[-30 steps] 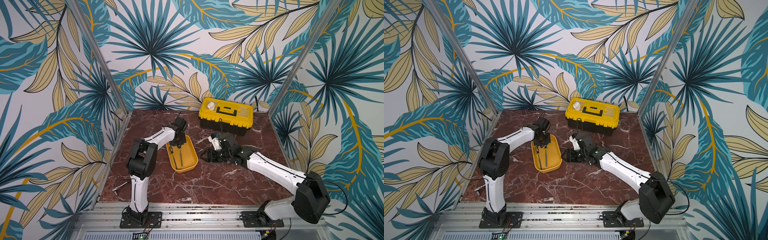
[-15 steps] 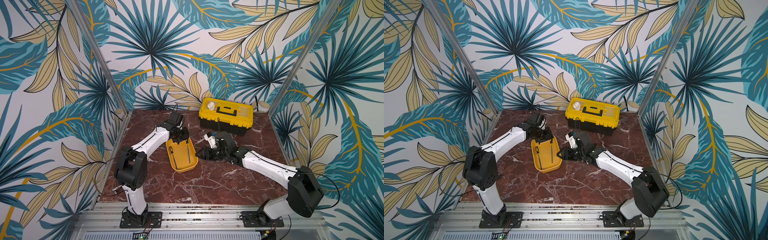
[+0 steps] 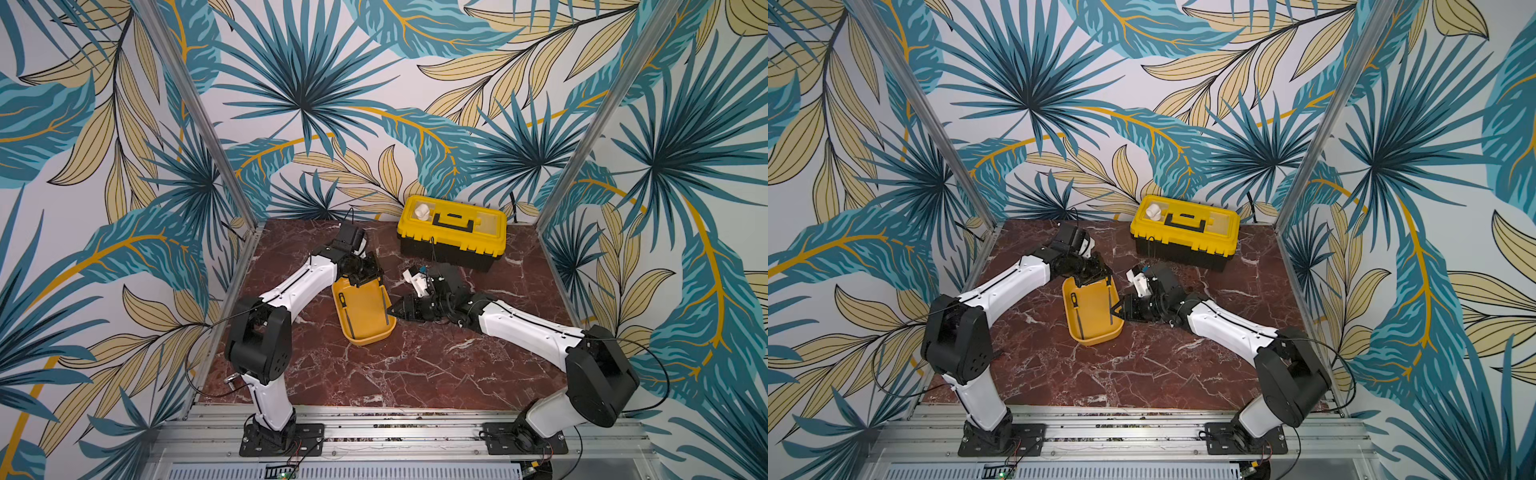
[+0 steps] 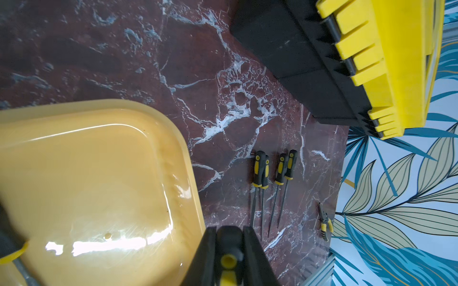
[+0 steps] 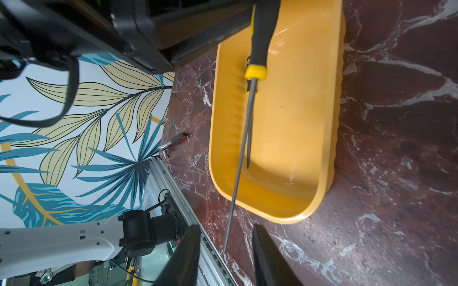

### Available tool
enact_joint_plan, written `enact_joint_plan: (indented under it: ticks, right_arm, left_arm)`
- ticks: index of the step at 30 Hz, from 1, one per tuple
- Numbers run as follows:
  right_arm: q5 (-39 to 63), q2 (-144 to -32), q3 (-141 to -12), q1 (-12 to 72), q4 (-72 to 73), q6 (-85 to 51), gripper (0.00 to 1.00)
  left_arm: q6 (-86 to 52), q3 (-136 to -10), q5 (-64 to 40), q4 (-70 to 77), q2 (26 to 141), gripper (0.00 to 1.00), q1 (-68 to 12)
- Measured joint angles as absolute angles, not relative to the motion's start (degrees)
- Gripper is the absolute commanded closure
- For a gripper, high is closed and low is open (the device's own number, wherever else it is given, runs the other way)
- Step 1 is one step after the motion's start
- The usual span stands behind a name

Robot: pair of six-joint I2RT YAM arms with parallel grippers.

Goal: Take the file tool out of the storage box
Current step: Pick up the file tool from the storage box.

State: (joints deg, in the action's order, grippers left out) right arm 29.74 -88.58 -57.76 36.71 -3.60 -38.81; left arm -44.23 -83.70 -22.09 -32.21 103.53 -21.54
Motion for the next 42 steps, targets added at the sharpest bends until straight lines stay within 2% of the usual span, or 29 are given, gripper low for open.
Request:
enact_joint_plan:
  ticks: [4, 15, 28, 35, 42]
  right_arm:
    - [30.06, -89.12, -57.76, 36.75, -2.92, -39.00, 0.66]
    - [30.17, -90.37, -57.76, 37.08, -2.37, -39.68, 0.84]
    - [29.98, -90.78, -57.76, 37.10, -2.72, -40.53, 0.95]
    - [29.34, -90.89, -57.76, 37.12, -2.96, -40.51, 0.98]
    - [23.31, -90.87, -59.18, 37.28, -8.64, -37.85, 0.98]
  left_arm:
    - [-44.95, -83.70, -22.96, -31.31, 103.53, 0.85, -21.54]
    - [-46.00, -83.70, -23.86, -30.61, 103.53, 0.85, -21.54]
    - [-46.11, -83.70, -23.86, -30.59, 103.53, 0.86, -21.52]
    - [-46.09, -83.70, -24.23, -30.35, 103.53, 0.75, -21.52]
    - [-42.76, -84.03, -21.61, -32.82, 103.53, 0.52, -21.54]
